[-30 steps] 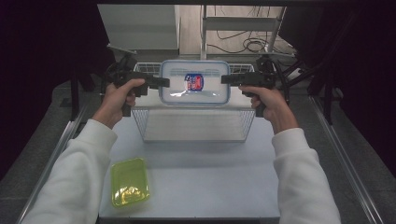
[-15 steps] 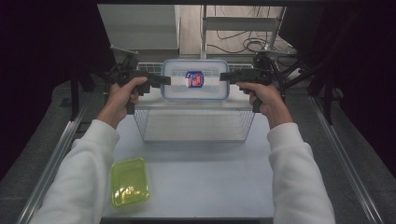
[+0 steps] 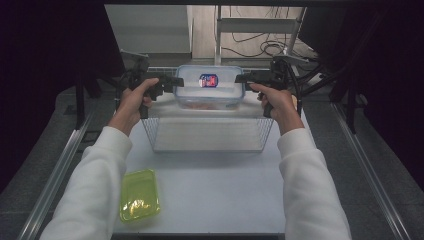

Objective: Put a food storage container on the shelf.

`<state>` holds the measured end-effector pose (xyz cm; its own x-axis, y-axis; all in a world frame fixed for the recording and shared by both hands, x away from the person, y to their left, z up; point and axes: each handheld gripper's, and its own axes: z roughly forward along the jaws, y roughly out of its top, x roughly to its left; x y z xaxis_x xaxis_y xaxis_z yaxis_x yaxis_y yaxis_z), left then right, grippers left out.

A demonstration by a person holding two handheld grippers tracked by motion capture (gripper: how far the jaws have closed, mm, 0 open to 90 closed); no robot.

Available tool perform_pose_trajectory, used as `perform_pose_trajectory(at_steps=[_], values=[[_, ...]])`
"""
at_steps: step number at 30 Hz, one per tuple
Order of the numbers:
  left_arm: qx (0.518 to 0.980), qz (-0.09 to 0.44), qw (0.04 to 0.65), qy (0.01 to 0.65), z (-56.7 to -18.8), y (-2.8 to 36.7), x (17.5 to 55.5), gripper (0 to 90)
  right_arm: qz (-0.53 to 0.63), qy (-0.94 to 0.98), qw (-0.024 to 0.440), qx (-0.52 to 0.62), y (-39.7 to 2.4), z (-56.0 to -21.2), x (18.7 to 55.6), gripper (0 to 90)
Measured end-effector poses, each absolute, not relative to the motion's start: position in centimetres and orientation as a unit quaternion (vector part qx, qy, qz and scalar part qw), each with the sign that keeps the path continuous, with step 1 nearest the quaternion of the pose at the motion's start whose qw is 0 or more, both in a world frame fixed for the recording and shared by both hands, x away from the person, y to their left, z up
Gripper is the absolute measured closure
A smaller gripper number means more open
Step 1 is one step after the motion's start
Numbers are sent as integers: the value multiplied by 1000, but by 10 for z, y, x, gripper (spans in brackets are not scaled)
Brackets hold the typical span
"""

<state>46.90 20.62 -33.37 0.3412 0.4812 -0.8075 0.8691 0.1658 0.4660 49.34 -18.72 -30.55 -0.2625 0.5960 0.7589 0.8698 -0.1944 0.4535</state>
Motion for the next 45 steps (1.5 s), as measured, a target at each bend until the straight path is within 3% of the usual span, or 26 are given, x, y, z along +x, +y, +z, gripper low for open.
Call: perform_pose_trajectory(at_steps=[12, 16, 20, 25, 37, 45], values=[[610, -194, 533, 554, -339, 207, 476, 428, -494, -589, 146, -623, -186, -312, 497, 495], [625, -154, 532, 550, -334, 203, 472, 390, -495, -585, 133, -629, -183, -311, 493, 445], [633, -127, 542, 538, -327, 199, 465, 276, -501, -589, 102, -625, -179, -306, 486, 363], [635, -82, 556, 530, -317, 203, 452, 213, -514, -594, 66, -615, -182, -295, 473, 319], [678, -9, 569, 465, -299, 202, 377, 183, -541, -665, 20, -514, -213, -287, 421, 295], [703, 14, 557, 441, -316, 210, 313, 178, -552, -705, 2, -446, -228, -297, 374, 298]])
